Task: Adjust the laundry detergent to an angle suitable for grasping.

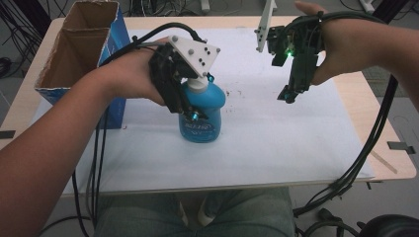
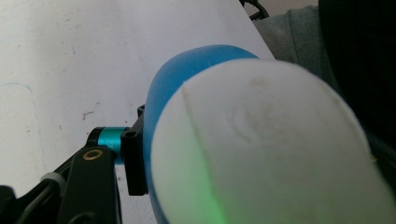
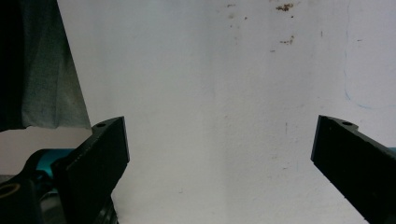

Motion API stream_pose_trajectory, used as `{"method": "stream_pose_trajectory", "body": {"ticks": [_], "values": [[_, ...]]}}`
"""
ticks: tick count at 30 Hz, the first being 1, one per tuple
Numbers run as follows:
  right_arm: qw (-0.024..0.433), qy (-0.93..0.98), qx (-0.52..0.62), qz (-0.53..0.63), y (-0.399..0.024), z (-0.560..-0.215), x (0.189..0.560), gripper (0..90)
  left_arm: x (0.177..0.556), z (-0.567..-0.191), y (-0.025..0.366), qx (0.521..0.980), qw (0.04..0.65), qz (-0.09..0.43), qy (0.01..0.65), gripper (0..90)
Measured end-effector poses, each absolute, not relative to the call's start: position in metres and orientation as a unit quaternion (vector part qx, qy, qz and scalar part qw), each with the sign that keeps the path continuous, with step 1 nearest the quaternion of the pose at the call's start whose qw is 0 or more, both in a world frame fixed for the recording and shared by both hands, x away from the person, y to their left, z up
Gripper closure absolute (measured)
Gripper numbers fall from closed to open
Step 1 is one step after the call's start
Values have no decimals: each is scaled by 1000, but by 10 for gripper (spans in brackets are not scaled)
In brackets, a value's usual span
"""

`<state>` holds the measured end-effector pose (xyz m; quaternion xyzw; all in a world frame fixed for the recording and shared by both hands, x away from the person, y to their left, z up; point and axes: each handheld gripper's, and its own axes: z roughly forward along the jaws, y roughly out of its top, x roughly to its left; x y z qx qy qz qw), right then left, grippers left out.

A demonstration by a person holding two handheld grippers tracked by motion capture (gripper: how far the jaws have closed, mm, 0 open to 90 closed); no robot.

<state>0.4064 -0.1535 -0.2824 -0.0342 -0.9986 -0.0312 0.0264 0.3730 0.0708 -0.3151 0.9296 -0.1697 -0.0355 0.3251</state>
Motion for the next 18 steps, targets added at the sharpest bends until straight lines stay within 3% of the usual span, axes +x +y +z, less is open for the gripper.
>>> {"method": "stream_pose_trajectory", "body": {"ticks": [18], "values": [[28, -998, -38, -34, -155, -285, 404, 33, 367, -321, 73, 934, 315, -37, -165, 364]]}}
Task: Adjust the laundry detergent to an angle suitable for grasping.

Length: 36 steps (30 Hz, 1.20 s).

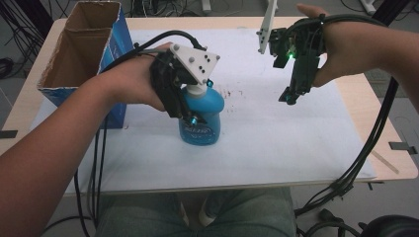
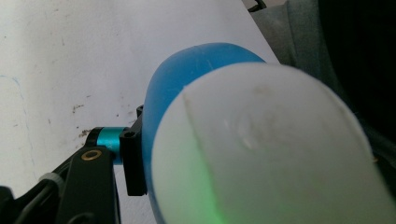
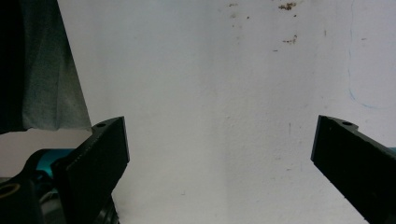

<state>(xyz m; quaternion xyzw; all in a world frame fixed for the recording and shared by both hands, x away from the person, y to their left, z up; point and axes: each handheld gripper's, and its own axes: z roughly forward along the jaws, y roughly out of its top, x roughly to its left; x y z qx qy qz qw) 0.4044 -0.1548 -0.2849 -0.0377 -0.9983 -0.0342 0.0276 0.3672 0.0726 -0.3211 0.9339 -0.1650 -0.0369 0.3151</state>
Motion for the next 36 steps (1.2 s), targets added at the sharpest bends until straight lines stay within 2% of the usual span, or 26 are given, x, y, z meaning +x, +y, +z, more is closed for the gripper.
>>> {"method": "stream_pose_trajectory", "body": {"ticks": [4, 25, 36], "values": [[28, -998, -35, -34, -155, -284, 404, 33, 366, -320, 73, 935, 315, -45, -159, 354], [25, -998, -34, -38, -154, -280, 404, 33, 366, -301, 84, 949, 292, -28, -113, 162], [22, -998, -36, -42, -156, -278, 405, 33, 368, -282, 95, 963, 251, -23, -91, 127]]}}
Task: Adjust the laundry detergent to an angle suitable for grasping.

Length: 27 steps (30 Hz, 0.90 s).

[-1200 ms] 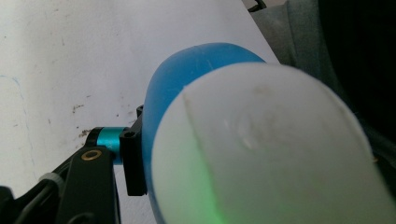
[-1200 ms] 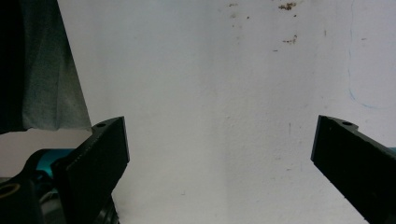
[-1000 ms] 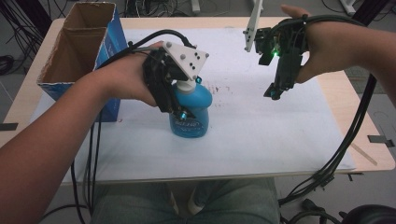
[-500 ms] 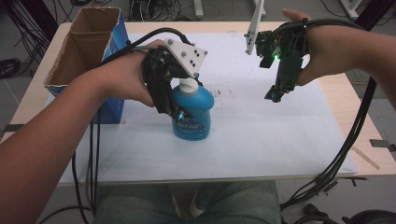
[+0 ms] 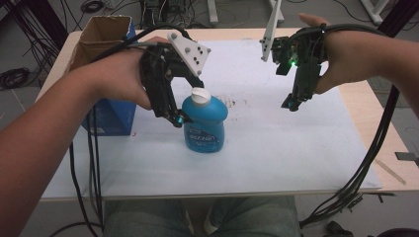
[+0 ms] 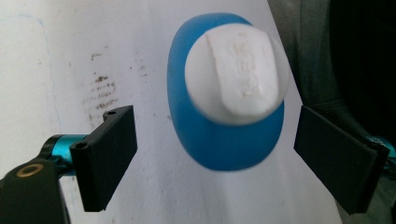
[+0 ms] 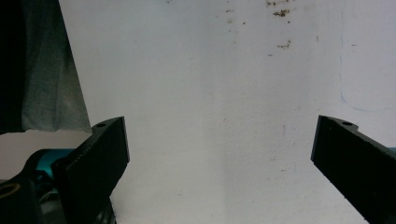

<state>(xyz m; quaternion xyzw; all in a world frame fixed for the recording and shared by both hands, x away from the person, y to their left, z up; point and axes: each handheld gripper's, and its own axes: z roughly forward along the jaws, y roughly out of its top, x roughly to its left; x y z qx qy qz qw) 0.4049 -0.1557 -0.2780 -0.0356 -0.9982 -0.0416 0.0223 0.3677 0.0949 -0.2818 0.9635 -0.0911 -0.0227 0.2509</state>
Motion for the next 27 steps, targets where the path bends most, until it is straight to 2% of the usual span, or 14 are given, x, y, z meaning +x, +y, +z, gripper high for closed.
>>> {"method": "stream_pose_trajectory", "body": {"ticks": [15, 21, 27], "values": [[20, -998, -33, -45, -156, -275, 406, 33, 376, -257, 110, 981, 184, -19, -57, 67], [17, -998, -29, -43, -154, -271, 406, 33, 379, -247, 117, 989, 142, -17, -43, 23], [12, -999, -27, -42, -153, -264, 407, 33, 384, -235, 126, 994, 104, -7, -20, 17]]}}
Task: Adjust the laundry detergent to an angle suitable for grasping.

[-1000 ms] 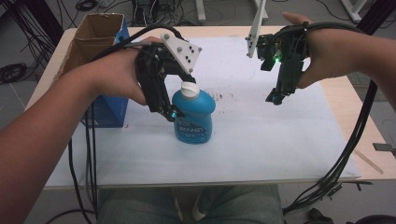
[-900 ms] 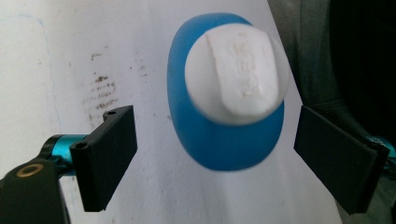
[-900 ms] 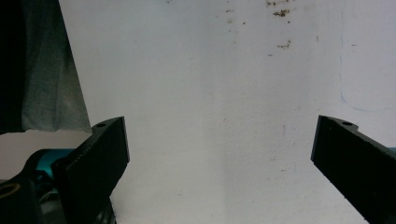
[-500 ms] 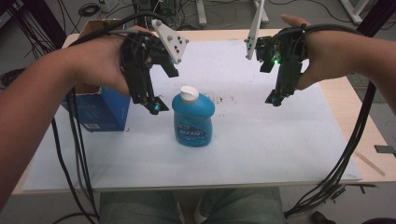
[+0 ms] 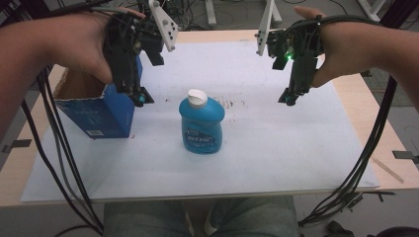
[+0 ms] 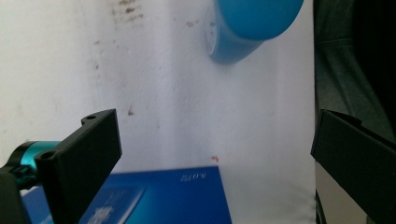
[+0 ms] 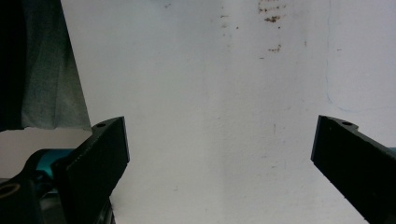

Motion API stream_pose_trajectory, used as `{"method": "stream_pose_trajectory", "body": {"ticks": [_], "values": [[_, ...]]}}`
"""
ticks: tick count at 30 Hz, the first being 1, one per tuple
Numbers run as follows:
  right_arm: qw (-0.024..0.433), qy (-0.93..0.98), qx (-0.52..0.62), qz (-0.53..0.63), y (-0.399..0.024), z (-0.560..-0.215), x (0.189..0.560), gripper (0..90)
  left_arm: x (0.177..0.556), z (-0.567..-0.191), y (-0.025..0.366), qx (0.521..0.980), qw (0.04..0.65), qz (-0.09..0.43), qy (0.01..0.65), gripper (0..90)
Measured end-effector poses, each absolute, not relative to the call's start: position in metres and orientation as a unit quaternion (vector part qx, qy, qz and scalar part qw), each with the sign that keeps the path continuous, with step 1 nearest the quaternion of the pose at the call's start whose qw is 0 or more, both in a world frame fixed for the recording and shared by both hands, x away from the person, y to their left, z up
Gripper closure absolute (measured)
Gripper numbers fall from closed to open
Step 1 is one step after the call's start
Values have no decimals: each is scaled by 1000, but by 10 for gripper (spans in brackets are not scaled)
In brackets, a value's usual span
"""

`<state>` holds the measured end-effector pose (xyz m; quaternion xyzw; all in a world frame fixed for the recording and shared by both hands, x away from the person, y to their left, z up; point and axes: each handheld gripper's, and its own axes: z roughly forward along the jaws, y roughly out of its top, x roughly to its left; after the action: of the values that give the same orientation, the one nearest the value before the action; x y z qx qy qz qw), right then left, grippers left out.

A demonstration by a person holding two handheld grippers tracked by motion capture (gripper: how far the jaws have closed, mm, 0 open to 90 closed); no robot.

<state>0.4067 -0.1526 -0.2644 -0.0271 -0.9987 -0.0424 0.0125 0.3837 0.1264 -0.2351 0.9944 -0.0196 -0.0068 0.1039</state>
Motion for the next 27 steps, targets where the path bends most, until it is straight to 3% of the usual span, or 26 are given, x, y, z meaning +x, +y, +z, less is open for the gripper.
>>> {"method": "stream_pose_trajectory", "body": {"ticks": [13, 27], "values": [[14, -999, -25, -44, -153, -260, 411, 33, 396, -218, 132, 997, 79, -14, 3, 17], [15, -998, -38, -43, -155, -260, 420, 33, 442, -212, 128, 997, 63, -10, 31, 18]]}}
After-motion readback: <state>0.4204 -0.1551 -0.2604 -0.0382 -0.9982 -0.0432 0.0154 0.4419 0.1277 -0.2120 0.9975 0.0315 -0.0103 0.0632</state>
